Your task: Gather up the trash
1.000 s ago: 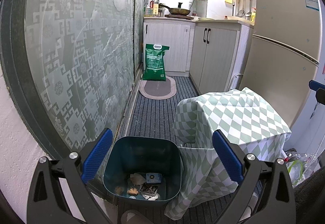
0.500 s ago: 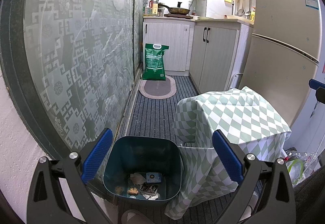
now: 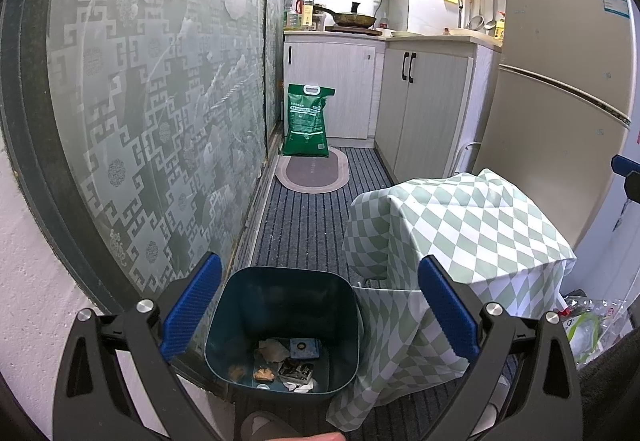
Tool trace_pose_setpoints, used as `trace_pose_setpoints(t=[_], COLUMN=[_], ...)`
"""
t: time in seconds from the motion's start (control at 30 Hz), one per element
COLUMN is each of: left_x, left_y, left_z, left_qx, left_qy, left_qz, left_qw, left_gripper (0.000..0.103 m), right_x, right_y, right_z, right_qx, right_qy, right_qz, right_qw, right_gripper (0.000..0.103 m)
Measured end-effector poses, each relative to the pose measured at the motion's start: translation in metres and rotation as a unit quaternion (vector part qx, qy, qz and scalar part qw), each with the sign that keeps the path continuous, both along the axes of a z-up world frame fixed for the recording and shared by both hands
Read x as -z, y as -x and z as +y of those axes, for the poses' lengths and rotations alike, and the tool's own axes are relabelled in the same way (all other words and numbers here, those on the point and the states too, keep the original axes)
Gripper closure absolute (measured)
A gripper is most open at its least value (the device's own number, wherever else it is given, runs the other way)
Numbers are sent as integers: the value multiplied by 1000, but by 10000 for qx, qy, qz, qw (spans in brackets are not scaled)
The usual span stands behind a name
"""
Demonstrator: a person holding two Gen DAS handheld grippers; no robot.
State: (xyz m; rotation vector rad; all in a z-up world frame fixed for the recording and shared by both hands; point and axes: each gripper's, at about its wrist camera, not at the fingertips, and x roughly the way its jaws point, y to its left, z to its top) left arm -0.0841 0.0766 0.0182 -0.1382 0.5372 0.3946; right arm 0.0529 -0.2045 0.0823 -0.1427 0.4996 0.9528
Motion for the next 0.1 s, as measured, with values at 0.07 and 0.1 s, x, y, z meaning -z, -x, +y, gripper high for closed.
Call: trace_pose_setpoints(t=[0.07, 0.1], left_x=[0, 0], left_y=[0, 0], left_z=[0, 0], left_qx=[7, 9], left_qy=[6, 12], left_qz=[2, -1], left_qw=[10000, 10000], left_gripper=[3, 3], right_x=[0, 0], right_y=[0, 0], right_z=[0, 0], right_qx=[3, 3], right_qy=[3, 0], right_qz=[-1, 0], right_qw=[10000, 10000], right_gripper=[3, 3])
